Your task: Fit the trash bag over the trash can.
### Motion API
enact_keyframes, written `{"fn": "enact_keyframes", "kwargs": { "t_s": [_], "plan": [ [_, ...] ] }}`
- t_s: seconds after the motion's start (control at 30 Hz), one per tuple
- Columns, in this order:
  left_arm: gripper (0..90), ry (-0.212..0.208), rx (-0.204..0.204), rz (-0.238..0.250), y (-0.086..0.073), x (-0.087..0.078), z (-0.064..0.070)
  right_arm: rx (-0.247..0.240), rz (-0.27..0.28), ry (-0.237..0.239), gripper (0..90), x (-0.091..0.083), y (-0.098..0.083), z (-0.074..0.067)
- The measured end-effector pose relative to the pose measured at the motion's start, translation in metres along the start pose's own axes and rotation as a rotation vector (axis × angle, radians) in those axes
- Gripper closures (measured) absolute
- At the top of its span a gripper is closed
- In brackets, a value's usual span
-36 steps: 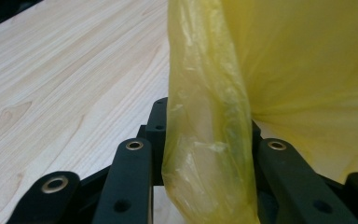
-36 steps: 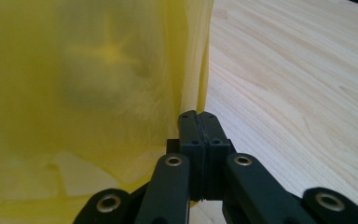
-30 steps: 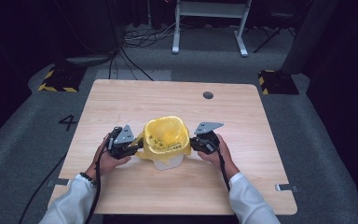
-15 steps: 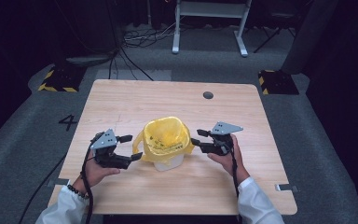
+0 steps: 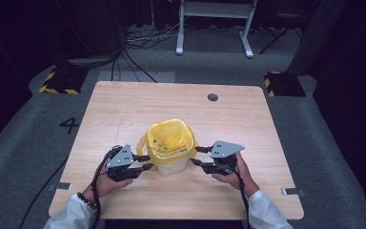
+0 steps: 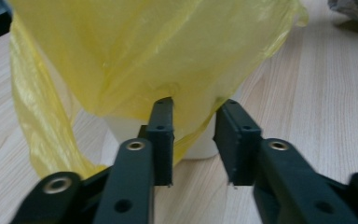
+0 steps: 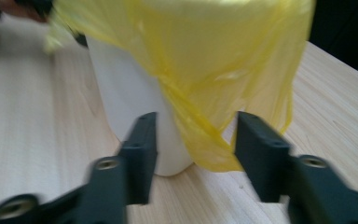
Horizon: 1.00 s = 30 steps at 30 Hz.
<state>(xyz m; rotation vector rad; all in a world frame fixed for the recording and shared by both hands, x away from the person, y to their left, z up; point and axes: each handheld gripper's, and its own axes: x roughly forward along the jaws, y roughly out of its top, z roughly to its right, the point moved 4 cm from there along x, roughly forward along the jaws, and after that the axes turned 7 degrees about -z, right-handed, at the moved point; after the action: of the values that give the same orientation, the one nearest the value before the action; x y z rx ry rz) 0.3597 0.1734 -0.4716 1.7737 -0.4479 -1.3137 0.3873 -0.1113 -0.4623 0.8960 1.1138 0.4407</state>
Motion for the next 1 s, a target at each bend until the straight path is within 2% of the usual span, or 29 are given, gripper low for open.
{"fn": "enact_keyframes", "kwargs": {
  "t_s": [0.03,0.1,0.13,0.17,0.27,0.33,0.4,0.47,0.53,0.57,0.6,0.63,0.73,0.77,0.8,0.9,0.93,0.97,1.0],
  "plan": [
    [75.5,0.027,0.006,-0.001,-0.001,0.005,-0.003,-0.008,0.011,-0.009,74.5,0.003,-0.001,-0.001],
    [80.7,0.0,-0.005,0.012,-0.003,0.009,-0.006,-0.006,0.019,0.012,84.6,0.009,-0.005,-0.004],
    [85.3,0.0,-0.005,0.012,-0.003,0.009,-0.006,-0.006,0.019,0.012,84.6,0.009,-0.005,-0.004],
    [89.4,-0.006,-0.013,0.022,-0.003,0.01,-0.007,-0.018,0.002,-0.011,88.4,0.012,-0.008,-0.004],
    [90.0,-0.029,-0.007,-0.001,-0.007,0.014,-0.006,-0.008,0.009,0.006,89.3,0.012,-0.01,-0.004],
    [90.0,-0.01,0.017,-0.035,-0.009,0.016,-0.003,-0.003,0.007,0.017,89.4,0.013,-0.011,-0.003],
    [90.0,0.004,0.026,-0.048,-0.01,0.015,-0.002,0.0,-0.002,0.023,89.5,0.015,-0.014,-0.003],
    [86.1,0.025,0.01,-0.047,-0.013,0.014,-0.003,0.015,0.005,0.027,89.2,0.016,-0.016,-0.002],
    [75.9,0.035,-0.003,-0.047,-0.015,0.012,-0.004,0.022,0.007,0.035,88.9,0.016,-0.016,-0.001],
    [67.0,0.048,-0.021,-0.047,-0.017,0.011,-0.005,0.025,0.006,0.031,88.4,0.015,-0.017,-0.001],
    [55.4,0.044,-0.045,-0.047,-0.018,0.009,-0.005,0.031,0.009,0.035,86.9,0.015,-0.017,0.0],
    [47.6,0.034,-0.065,-0.04,-0.019,0.007,-0.005,0.036,0.014,0.04,84.0,0.014,-0.017,0.0],
    [35.6,0.062,-0.09,-0.016,-0.022,-0.004,-0.007,0.044,0.022,0.065,76.4,0.012,-0.018,0.001],
    [35.5,0.062,-0.09,-0.016,-0.022,-0.004,-0.007,0.044,0.022,0.065,76.4,0.012,-0.018,0.001],
    [35.4,0.082,-0.121,0.014,-0.022,-0.012,-0.011,0.042,0.034,0.077,67.4,0.008,-0.016,0.001],
    [35.1,0.153,-0.148,0.03,-0.022,-0.016,-0.022,0.044,0.034,0.085,50.6,0.004,-0.012,0.0],
    [35.1,0.166,-0.146,0.033,-0.021,-0.016,-0.026,0.049,0.032,0.07,46.5,0.003,-0.011,0.0],
    [35.1,0.166,-0.146,0.033,-0.021,-0.016,-0.026,0.049,0.032,0.07,46.5,0.003,-0.011,0.0],
    [35.4,0.184,-0.156,0.045,-0.018,-0.012,-0.033,0.042,0.013,0.023,37.4,0.005,-0.01,0.0]
  ]
}}
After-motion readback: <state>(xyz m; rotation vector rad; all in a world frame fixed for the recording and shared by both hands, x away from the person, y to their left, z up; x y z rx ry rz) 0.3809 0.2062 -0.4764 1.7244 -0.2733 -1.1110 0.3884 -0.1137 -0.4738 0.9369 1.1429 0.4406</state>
